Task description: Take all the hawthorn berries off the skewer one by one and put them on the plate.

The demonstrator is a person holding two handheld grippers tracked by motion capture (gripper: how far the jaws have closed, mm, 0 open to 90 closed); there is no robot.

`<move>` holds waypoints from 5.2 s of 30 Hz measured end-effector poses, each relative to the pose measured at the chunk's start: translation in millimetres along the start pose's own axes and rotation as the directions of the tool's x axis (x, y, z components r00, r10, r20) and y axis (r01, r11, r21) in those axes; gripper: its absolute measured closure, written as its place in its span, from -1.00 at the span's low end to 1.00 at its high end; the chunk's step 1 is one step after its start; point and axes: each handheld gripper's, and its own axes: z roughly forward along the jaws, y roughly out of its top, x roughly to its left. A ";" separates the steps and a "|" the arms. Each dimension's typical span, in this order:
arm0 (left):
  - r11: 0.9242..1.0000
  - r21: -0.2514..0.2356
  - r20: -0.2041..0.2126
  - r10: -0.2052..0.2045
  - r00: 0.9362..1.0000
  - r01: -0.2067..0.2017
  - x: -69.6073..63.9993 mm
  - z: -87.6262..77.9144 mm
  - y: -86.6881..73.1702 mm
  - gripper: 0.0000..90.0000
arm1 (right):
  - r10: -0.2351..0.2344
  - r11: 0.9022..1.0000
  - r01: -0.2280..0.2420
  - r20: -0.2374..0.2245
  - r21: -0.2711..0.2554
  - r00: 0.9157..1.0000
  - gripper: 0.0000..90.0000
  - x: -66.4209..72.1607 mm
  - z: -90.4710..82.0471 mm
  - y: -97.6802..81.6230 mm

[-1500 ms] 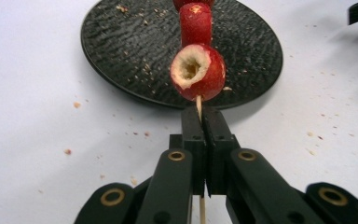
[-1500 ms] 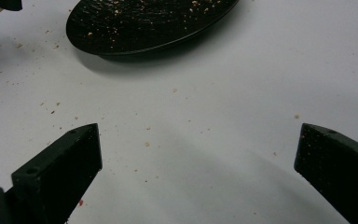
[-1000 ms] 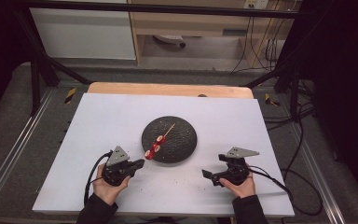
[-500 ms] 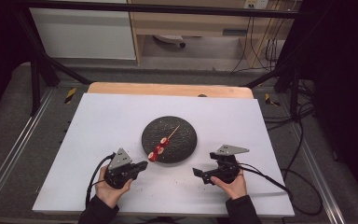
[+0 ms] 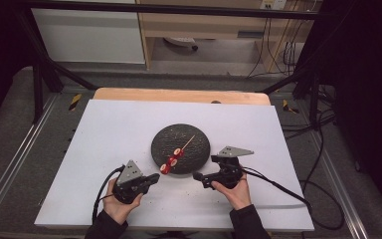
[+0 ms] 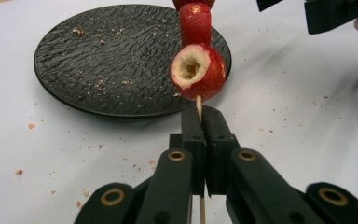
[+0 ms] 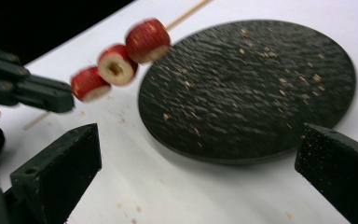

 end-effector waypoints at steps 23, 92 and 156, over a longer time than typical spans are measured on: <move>0.999 0.003 0.009 0.036 0.999 -0.036 -9.6 3.8 0.0 0.96 | 0.095 0.992 -0.105 -0.139 -0.065 0.986 -0.35 3.5 28.7 27.6; 0.999 -0.038 -0.011 0.021 1.000 -0.022 0.5 -7.8 0.6 0.96 | 0.229 0.967 -0.229 -0.012 -0.111 0.973 0.36 -63.4 21.8 74.8; 1.000 -0.016 -0.027 0.011 1.000 -0.011 5.1 -3.7 -0.4 0.96 | 0.062 0.997 -0.059 -0.058 0.050 0.996 -0.89 -4.4 25.4 31.4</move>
